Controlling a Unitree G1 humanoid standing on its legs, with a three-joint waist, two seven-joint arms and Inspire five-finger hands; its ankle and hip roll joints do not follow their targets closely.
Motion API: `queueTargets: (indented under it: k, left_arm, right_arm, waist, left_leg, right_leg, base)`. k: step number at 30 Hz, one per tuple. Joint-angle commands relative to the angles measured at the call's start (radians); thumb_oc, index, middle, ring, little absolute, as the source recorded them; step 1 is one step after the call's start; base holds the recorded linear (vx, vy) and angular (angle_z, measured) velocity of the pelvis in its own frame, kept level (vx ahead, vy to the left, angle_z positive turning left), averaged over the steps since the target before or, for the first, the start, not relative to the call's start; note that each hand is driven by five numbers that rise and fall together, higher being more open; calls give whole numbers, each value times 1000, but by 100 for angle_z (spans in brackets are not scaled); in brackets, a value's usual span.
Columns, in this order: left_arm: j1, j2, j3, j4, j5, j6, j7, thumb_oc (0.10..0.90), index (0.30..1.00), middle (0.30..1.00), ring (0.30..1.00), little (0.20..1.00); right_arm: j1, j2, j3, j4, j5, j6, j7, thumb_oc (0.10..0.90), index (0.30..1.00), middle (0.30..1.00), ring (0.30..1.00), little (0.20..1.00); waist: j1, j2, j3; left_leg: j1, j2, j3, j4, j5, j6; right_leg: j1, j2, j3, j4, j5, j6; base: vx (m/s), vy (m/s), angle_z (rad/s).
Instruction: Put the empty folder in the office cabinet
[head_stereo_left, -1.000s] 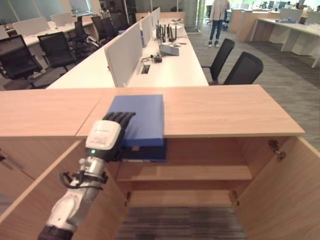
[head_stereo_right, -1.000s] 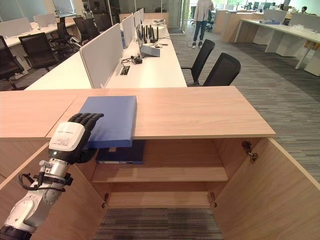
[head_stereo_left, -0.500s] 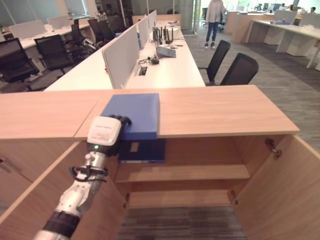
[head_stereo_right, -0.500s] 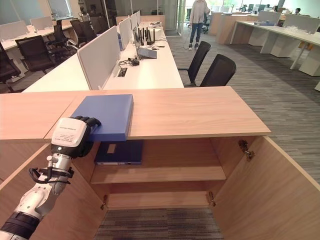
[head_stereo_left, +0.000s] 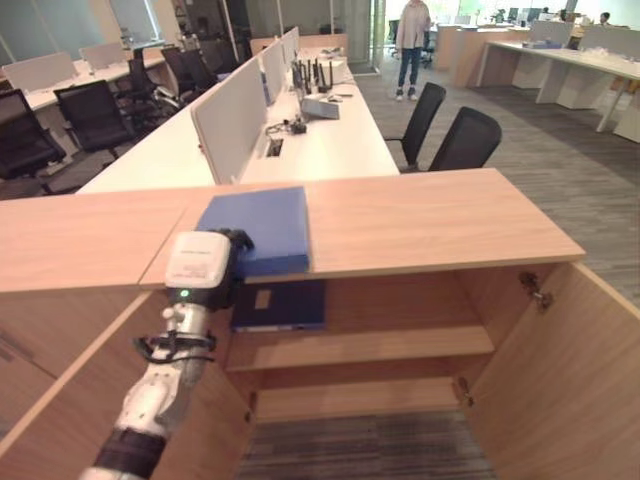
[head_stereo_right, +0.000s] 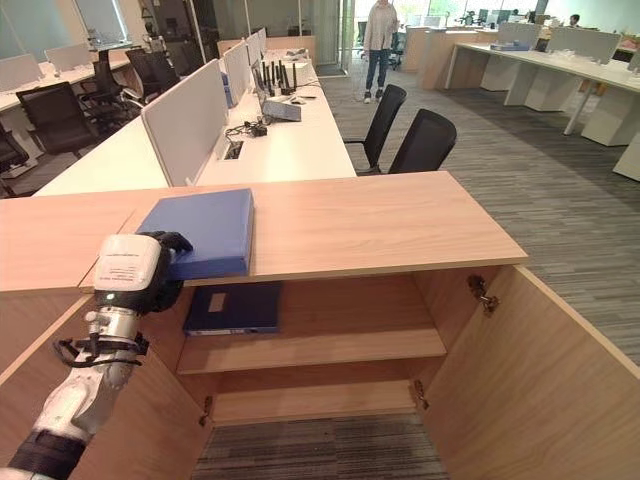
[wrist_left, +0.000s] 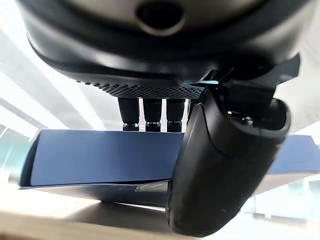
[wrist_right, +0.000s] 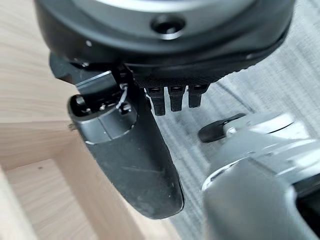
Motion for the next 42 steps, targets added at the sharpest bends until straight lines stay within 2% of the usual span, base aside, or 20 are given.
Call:
queueTargets:
  k: [1, 2, 3, 5, 7, 8, 12, 15, 18, 22, 25, 27, 28, 29, 30, 32, 33, 35, 38, 42]
  left_arm:
    - [-36, -12, -13, -143, -578, -178, -253, 400, 300, 300, 300, 300]
    - [-23, -18, -35, -200, -750, -203, -319, 400, 300, 300, 300, 300]
    - [-1, -30, -69, -256, -1036, -194, -401, 400, 300, 300, 300, 300]
    - [-2, -60, -126, -284, -1244, -177, -439, 400, 300, 300, 300, 300]
    - [-10, -71, -150, -287, -1306, -163, -448, 400, 300, 300, 300, 300]
    - [-16, -78, -187, -291, -1415, -140, -469, 400, 300, 300, 300, 300]
    - [-14, -42, -213, -318, -1462, -128, -495, 400, 300, 300, 300, 300]
    - [-2, 20, -241, -329, -1500, -114, -531, 400, 300, 300, 300, 300]
    - [3, 32, -255, -331, -1499, -109, -528, 400, 300, 300, 300, 300]
    - [26, 96, -276, -335, -1423, -85, -541, 400, 300, 300, 300, 300]
    - [58, 150, -269, -318, -1250, -79, -543, 400, 300, 300, 300, 300]
    - [85, 177, -247, -289, -1059, -82, -541, 400, 300, 300, 300, 300]
    - [86, 177, -246, -289, -1056, -82, -540, 400, 300, 300, 300, 300]
    - [97, 191, -232, -268, -940, -84, -543, 400, 300, 300, 300, 300]
    - [121, 220, -191, -235, -731, -92, -545, 400, 300, 300, 300, 300]
    - [129, 235, -176, -190, -552, -100, -547, 400, 300, 300, 300, 300]
    - [149, 241, -160, -173, -486, -106, -545, 400, 300, 300, 300, 300]
    - [205, 227, -115, -133, -406, -117, -512, 400, 300, 300, 300, 300]
    - [229, 189, -96, -100, -353, -118, -472, 400, 300, 300, 300, 300]
    - [257, 152, -61, -107, -360, -121, -459, 400, 300, 300, 300, 300]
  right_arm:
    - [-72, -2, 6, 79, -46, -18, 21, 800, 900, 900, 900, 900]
    - [-67, 1, 12, 86, -66, -18, 30, 800, 900, 900, 900, 900]
    - [-68, 5, 16, 100, -77, -17, 40, 800, 900, 900, 900, 900]
    - [-88, 20, 24, 128, -73, -13, 43, 800, 900, 900, 900, 900]
    - [-101, 25, 24, 140, -69, -8, 46, 800, 900, 900, 900, 900]
    - [-109, 26, 28, 151, -70, -4, 52, 800, 900, 900, 900, 900]
    - [-110, 35, 31, 155, -70, -6, 60, 800, 900, 900, 900, 900]
    - [-107, 36, 40, 170, -83, -7, 71, 800, 900, 900, 900, 900]
    - [-108, 37, 45, 172, -84, -8, 72, 800, 900, 900, 900, 900]
    - [-107, 34, 49, 170, -79, -8, 73, 800, 900, 900, 900, 900]
    - [-102, 33, 59, 171, -83, -6, 76, 800, 900, 900, 900, 900]
    - [-98, 31, 86, 162, -122, -2, 81, 800, 900, 900, 900, 900]
    - [-98, 32, 87, 162, -122, -2, 80, 800, 900, 900, 900, 900]
    - [-97, 29, 104, 154, -152, 1, 84, 800, 900, 900, 900, 900]
    - [-101, 9, 132, 126, -222, 9, 85, 800, 900, 900, 900, 900]
    - [-129, -38, 179, 72, -352, 21, 76, 800, 900, 900, 900, 900]
    - [-142, -79, 226, -4, -480, 29, 63, 800, 900, 900, 900, 900]
    - [-123, -175, 301, -246, -656, 32, 82, 800, 900, 900, 900, 900]
    - [-111, -228, 306, -412, -703, 31, 88, 800, 900, 900, 900, 900]
    - [-99, -276, 281, -587, -707, 28, 96, 800, 900, 900, 900, 900]
  waist:
    - [4, -54, 31]
    - [3, -51, 32]
    - [6, -49, 32]
    - [10, -48, 34]
    - [11, -48, 34]
    - [11, -46, 37]
    - [14, -45, 40]
    - [16, -43, 41]
    - [18, -42, 43]
    - [22, -40, 45]
    - [27, -37, 46]
    - [31, -38, 46]
    - [30, -38, 46]
    - [32, -39, 48]
    - [40, -39, 51]
    - [47, -42, 54]
    - [55, -44, 56]
    - [53, -44, 57]
    - [49, -46, 54]
    - [45, -42, 54]
  left_leg:
    - [45, 7, -53, -2, -149, -34]
    - [45, 7, -52, -2, -149, -34]
    - [45, 6, -52, -2, -148, -33]
    - [49, 5, -58, -2, -150, -32]
    - [45, 4, -61, -2, -147, -30]
    - [45, 4, -64, -2, -147, -30]
    - [46, 3, -68, -2, -147, -31]
    - [48, 4, -70, -2, -146, -32]
    - [49, 3, -72, -2, -146, -31]
    - [47, 3, -76, -2, -145, -31]
    - [47, 3, -79, -2, -146, -30]
    - [46, 4, -79, -2, -147, -30]
    - [46, 4, -79, -2, -147, -30]
    - [48, 4, -80, -2, -147, -30]
    - [49, 6, -84, -2, -151, -30]
    - [44, 5, -87, -2, -146, -30]
    - [45, 6, -88, -2, -150, -30]
    - [40, 6, -90, -2, -146, -29]
    - [37, 4, -90, -2, -146, -27]
    - [32, 4, -90, -2, -146, -24]
  right_leg:
    - [8, -49, -78, 7, -40, 59]
    - [7, -50, -80, 7, -38, 60]
    - [9, -51, -83, 7, -36, 60]
    - [15, -50, -85, 7, -37, 58]
    - [13, -51, -85, 7, -35, 57]
    - [15, -51, -86, 7, -36, 57]
    - [18, -50, -85, 7, -38, 57]
    - [22, -50, -88, 7, -39, 59]
    - [23, -50, -89, 7, -39, 59]
    - [21, -50, -89, 7, -39, 60]
    - [21, -51, -88, 7, -40, 60]
    - [21, -51, -88, 7, -42, 60]
    - [21, -51, -88, 7, -42, 60]
    - [23, -50, -88, 7, -43, 60]
    - [25, -48, -89, 7, -48, 60]
    - [21, -47, -91, 7, -46, 58]
    - [23, -46, -91, 7, -51, 58]
    - [19, -47, -94, 7, -51, 58]
    - [14, -50, -95, 7, -52, 58]
    - [10, -53, -97, 7, -53, 57]
  base:
    - [-3, 36, 17]
    - [-2, 37, 24]
    - [3, 29, 15]
    - [8, 8, 2]
    - [3, 3, 2]
    - [0, 0, 0]
    - [3, 4, -2]
    - [0, 0, 0]
    - [1, 4, 3]
    - [3, 2, 7]
    - [0, 0, 1]
    - [0, 0, 0]
    - [0, 0, 0]
    - [0, 0, 0]
    - [0, 0, 0]
    - [0, 0, 0]
    - [0, 0, 0]
    - [0, 0, 0]
    - [0, 0, 0]
    - [-9, 6, 4]
